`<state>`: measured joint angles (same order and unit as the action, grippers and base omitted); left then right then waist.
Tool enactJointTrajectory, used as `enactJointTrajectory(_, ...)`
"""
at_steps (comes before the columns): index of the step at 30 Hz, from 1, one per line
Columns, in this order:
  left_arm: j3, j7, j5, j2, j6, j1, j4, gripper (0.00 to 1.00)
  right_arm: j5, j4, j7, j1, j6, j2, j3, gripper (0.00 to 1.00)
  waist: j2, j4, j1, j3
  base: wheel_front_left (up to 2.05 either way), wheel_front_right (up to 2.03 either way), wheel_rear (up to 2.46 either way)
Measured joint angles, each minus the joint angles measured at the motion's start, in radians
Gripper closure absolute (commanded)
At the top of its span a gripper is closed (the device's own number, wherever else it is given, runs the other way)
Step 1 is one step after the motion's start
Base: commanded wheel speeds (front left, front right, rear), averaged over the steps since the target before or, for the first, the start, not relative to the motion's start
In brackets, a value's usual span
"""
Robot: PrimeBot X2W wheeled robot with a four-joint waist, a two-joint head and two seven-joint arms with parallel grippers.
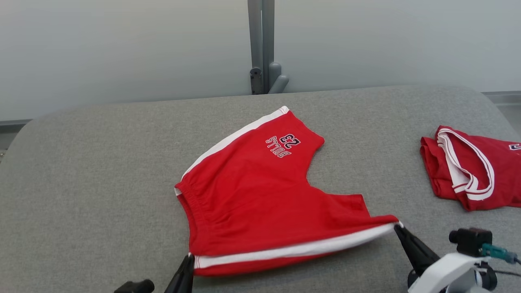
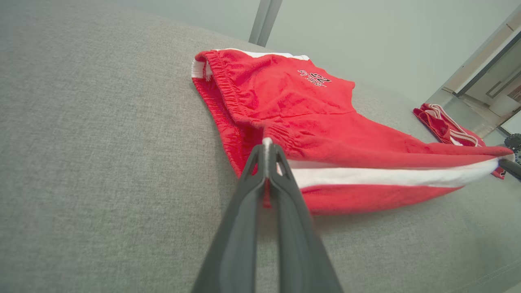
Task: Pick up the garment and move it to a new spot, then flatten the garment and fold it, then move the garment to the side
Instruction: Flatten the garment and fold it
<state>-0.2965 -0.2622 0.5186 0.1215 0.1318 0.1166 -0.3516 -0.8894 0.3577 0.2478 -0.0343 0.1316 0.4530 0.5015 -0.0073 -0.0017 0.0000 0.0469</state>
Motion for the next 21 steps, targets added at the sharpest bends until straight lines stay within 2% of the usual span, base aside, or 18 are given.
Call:
enactJointTrajectory(5, -0.025, 0.000, 0.012, -0.012, 0.000, -0.102, 0.022, 1.00, 0.058, 0.017, -0.035, -0.153, 0.000, -0.014, -0.036, 1.00, 0.0000, 0.033, 0.0000, -0.033, 0.00, 0.00, 0.00)
enactJointTrajectory(12, -0.055, 0.000, 0.036, -0.047, 0.000, -0.320, 0.002, 1.00, 0.193, 0.137, -0.104, -0.461, 0.000, -0.047, -0.118, 1.00, 0.0000, 0.090, 0.0000, -0.139, 0.00, 0.00, 0.00)
enactJointTrajectory(13, -0.055, 0.000, 0.034, -0.052, 0.000, -0.377, -0.014, 1.00, 0.241, 0.175, -0.125, -0.542, -0.001, -0.060, -0.118, 1.00, 0.0000, 0.108, 0.0000, -0.176, 0.00, 0.00, 0.00)
enactJointTrajectory(15, -0.041, 0.000, 0.033, -0.060, 0.000, -0.426, -0.026, 1.00, 0.269, 0.212, -0.142, -0.616, -0.001, -0.074, -0.117, 1.00, 0.0000, 0.126, 0.0000, -0.214, 0.00, 0.00, 0.00)
enactJointTrajectory(21, -0.023, 0.000, 0.051, -0.069, 0.000, -0.524, -0.041, 1.00, 0.336, 0.322, -0.176, -0.788, -0.001, -0.089, -0.095, 1.00, 0.0000, 0.179, 0.0000, -0.323, 0.00, 0.00, 0.00)
